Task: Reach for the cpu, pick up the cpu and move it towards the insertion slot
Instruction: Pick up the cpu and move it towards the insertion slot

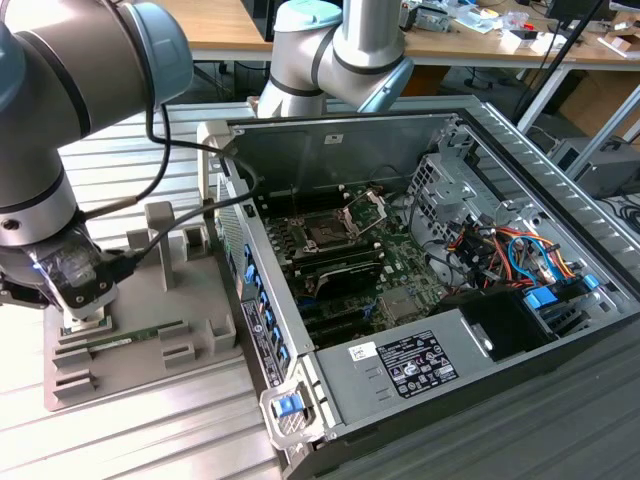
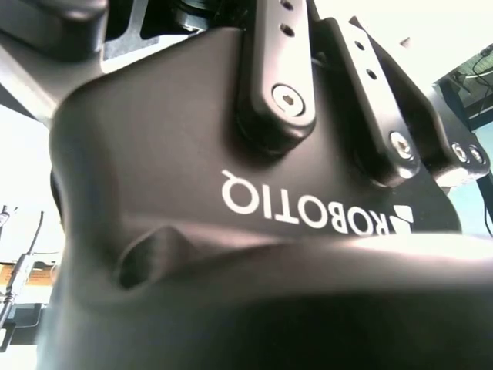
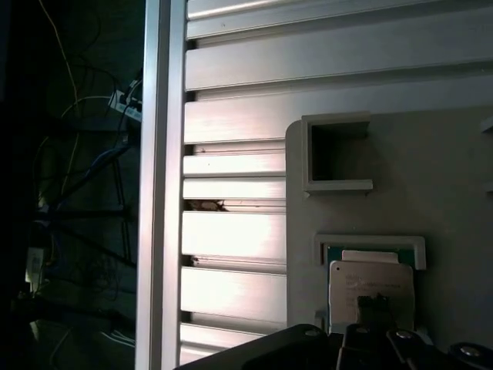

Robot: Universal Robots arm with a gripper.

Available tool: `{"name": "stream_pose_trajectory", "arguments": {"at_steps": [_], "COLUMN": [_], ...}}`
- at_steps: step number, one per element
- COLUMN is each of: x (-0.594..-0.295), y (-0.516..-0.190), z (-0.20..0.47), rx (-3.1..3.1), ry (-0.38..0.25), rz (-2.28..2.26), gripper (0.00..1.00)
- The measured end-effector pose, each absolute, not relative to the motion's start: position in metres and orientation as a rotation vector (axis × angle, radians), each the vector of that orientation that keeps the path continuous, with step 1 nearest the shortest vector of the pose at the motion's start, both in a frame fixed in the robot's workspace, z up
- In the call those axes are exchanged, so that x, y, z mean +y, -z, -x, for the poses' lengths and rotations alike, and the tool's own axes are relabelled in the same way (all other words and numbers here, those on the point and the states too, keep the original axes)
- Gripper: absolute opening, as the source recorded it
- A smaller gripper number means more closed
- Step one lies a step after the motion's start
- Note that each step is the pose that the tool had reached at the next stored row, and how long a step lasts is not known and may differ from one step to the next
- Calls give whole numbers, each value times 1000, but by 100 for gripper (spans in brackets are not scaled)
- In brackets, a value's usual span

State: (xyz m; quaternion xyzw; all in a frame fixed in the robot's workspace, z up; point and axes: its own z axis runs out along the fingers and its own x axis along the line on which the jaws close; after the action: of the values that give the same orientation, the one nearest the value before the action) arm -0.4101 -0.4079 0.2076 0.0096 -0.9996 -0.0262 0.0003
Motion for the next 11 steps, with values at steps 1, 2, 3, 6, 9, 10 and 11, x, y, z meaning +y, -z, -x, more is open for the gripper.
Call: {"name": "stream_pose_trajectory", "arguments": {"at_steps": [1, 2, 3, 6, 9, 10, 11], "x": [-408, -408, -408, -408, -408, -408, -408], "y": [-207, -206, -205, -202, -202, -202, -202], "z": [410, 410, 410, 410, 410, 410, 410], "rx": [-3140, -3140, -3140, -3140, -3139, -3140, -3140], "ry": [82, 82, 82, 82, 82, 82, 82], "rz": [-30, -30, -30, -30, -30, -30, -30], "gripper": [10, 10, 10, 10, 10, 10, 10]}}
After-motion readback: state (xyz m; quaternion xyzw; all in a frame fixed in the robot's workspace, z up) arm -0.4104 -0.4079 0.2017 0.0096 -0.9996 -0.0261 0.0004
